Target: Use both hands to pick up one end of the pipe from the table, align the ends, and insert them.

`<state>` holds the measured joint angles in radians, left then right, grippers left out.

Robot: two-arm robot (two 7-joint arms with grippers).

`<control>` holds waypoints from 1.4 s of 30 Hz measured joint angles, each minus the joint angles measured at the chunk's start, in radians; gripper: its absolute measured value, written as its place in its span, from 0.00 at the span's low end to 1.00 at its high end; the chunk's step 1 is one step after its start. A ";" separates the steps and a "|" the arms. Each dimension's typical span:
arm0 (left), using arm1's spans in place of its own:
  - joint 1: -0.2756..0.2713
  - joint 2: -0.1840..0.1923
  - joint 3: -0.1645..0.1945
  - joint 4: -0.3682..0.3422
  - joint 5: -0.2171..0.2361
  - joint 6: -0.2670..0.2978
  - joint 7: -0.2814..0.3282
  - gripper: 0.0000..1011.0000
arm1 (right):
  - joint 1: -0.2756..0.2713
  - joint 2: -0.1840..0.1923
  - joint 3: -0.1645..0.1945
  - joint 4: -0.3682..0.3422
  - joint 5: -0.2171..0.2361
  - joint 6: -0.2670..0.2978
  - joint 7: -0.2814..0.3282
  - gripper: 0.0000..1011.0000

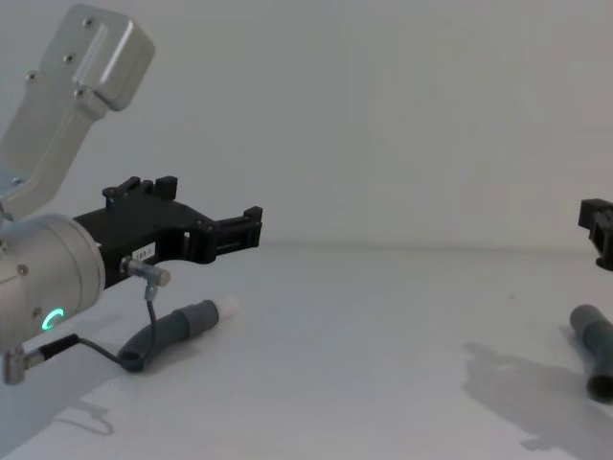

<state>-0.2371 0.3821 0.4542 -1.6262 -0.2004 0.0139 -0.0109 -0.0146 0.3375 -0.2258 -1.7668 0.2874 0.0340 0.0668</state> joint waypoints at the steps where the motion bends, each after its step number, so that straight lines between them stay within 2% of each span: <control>1: 0.000 0.000 0.000 0.000 0.000 0.000 0.000 0.99 | 0.000 0.000 0.000 0.000 0.000 0.000 0.000 0.00; 42: 0.000 0.000 0.000 0.000 0.000 0.000 0.000 0.99 | 0.000 0.000 0.000 0.000 0.000 0.000 0.000 0.00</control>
<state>-0.2371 0.3821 0.4542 -1.6262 -0.2004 0.0139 -0.0109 -0.0147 0.3375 -0.2258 -1.7668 0.2874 0.0341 0.0668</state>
